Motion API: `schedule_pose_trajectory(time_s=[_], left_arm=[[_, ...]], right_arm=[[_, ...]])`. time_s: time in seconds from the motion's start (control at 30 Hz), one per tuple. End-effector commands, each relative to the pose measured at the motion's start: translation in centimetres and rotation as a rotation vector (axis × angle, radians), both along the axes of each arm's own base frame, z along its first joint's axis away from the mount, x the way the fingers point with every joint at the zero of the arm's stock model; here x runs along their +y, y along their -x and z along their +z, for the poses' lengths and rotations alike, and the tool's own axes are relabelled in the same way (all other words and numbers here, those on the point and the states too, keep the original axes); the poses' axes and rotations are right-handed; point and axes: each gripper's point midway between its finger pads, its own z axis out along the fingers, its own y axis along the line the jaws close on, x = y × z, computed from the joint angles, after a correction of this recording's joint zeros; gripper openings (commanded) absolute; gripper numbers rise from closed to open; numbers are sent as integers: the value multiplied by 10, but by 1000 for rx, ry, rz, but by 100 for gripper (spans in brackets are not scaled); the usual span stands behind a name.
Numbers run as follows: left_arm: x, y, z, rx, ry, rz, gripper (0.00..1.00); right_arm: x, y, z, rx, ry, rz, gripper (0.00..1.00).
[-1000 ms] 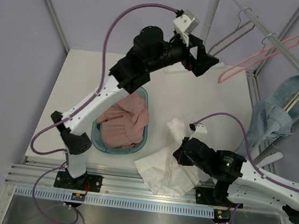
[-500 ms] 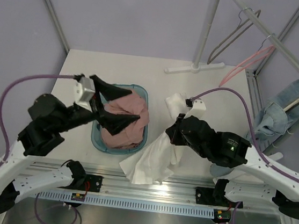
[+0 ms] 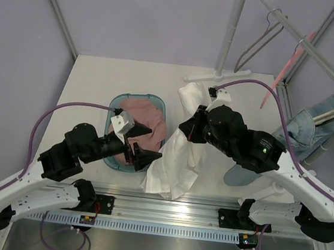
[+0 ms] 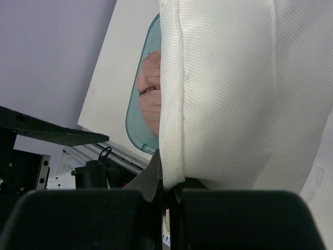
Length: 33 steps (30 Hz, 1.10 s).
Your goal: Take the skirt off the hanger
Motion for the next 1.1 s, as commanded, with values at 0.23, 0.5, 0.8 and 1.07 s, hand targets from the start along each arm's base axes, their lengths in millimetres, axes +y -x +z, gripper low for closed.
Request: schedule_pose_trajectory(time_s=[0.23,0.5,0.8,1.07], left_arm=[[-40,-38,-21,-95,-74,164,99],[-72,-39,-29,-85,-71,107,99],[-75,-69,-19,-52,-106,198,3],[5,-125,39,-99,-127,489,0]], right_arm=[[19,24,37,48,-218,116,0],[15,45,58,69,-302,185,0],[5,66,65,97,-387,240,7],[-44,68,66,32,-304,156,93]])
